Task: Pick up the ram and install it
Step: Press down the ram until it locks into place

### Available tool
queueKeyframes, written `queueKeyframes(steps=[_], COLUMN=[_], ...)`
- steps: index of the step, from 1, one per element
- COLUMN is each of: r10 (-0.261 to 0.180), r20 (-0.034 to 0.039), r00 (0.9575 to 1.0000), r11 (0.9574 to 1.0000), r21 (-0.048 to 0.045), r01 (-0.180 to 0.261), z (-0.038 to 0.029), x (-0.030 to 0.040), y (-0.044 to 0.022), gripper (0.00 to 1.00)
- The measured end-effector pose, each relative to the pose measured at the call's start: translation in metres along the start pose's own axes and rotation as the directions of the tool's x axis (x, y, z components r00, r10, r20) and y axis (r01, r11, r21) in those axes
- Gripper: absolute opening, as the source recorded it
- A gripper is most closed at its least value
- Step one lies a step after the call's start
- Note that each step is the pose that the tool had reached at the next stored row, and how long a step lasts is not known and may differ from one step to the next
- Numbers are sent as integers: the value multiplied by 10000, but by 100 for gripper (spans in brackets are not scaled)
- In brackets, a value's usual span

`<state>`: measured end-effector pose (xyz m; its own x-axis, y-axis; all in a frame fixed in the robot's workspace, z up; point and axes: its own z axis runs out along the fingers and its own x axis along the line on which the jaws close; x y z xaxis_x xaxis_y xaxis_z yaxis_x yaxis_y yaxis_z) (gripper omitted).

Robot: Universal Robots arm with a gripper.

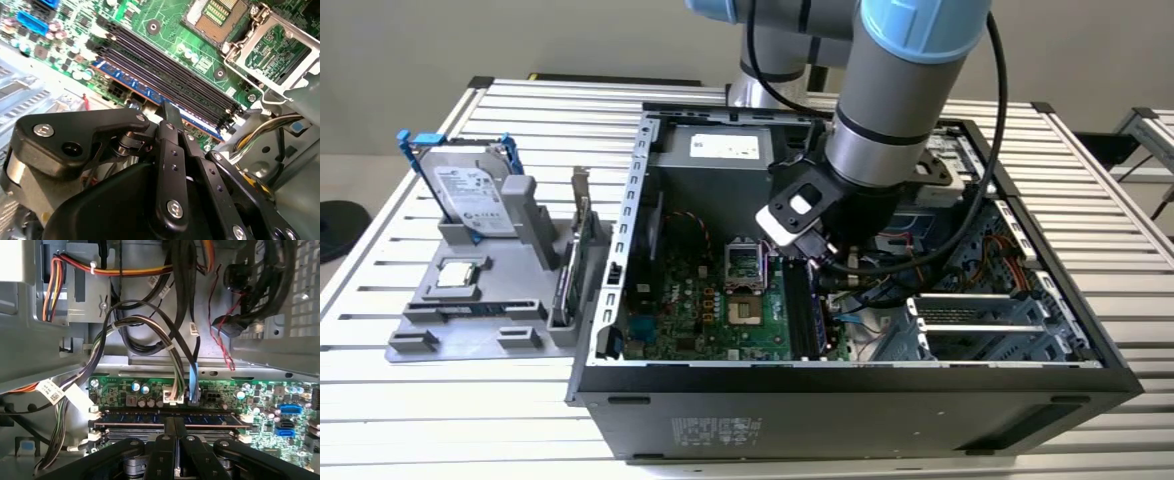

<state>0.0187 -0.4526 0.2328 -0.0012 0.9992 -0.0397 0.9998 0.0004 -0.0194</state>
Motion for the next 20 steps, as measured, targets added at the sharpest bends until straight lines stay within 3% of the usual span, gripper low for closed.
queueKeyframes(steps=[20], r10=[0], r20=[6], r00=[10000], r11=[10000], r21=[2], r01=[0], z=[114], x=[9], y=[2], gripper=[0])
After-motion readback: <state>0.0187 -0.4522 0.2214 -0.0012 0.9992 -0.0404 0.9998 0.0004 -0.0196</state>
